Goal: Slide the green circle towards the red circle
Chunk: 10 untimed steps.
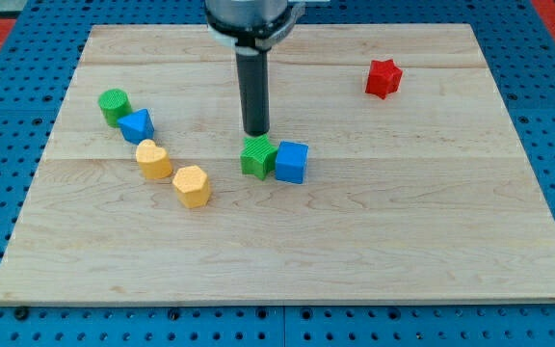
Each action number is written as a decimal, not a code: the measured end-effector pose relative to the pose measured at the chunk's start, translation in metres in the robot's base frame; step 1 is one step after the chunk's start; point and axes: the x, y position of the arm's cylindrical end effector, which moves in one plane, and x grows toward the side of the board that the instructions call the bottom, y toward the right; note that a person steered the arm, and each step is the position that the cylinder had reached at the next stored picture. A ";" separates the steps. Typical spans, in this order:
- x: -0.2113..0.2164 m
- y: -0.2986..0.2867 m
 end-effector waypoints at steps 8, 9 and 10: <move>-0.027 -0.150; -0.042 -0.133; -0.038 -0.108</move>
